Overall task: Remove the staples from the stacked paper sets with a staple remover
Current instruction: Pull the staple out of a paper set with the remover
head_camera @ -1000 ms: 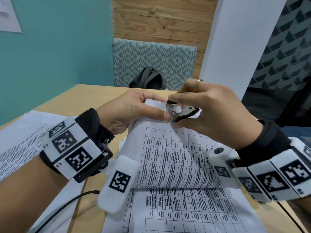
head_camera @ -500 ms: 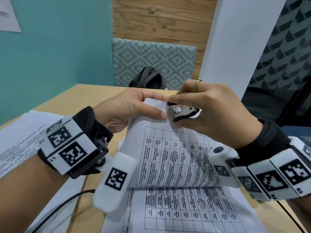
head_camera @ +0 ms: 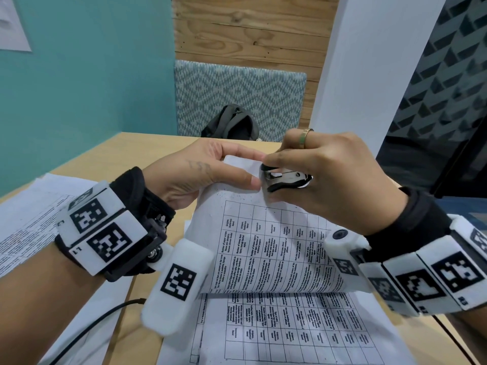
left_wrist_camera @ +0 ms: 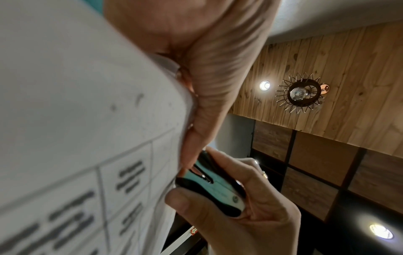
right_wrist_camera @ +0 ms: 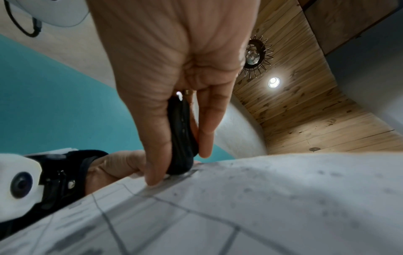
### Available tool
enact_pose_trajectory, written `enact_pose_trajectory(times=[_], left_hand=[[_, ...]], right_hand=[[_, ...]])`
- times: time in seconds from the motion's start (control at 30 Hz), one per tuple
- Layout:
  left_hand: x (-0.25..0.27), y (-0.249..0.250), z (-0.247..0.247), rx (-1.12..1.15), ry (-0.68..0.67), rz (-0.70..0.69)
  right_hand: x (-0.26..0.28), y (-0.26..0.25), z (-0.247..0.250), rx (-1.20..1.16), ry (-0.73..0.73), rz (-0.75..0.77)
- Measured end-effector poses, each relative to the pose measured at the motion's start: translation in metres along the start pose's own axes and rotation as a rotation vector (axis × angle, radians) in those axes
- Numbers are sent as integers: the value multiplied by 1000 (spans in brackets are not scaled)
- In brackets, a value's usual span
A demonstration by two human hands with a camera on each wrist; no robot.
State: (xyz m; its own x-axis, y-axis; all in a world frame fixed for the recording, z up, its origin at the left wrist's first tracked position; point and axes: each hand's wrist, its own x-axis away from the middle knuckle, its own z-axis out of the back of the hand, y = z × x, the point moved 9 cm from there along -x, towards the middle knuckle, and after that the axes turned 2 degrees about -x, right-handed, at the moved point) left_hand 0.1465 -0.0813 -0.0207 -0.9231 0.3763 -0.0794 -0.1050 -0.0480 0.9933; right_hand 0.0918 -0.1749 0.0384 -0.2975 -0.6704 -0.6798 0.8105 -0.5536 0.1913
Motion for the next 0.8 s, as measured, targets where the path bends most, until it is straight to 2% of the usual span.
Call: enact_pose_trajectory(times=[0.4, 0.8], left_hand=[[-3, -3, 2, -26, 5, 12], [-5, 0, 0, 54, -41, -65]], right_hand=[[0, -4, -3, 62, -38, -12], [-2, 10, 12, -314, 31, -179]])
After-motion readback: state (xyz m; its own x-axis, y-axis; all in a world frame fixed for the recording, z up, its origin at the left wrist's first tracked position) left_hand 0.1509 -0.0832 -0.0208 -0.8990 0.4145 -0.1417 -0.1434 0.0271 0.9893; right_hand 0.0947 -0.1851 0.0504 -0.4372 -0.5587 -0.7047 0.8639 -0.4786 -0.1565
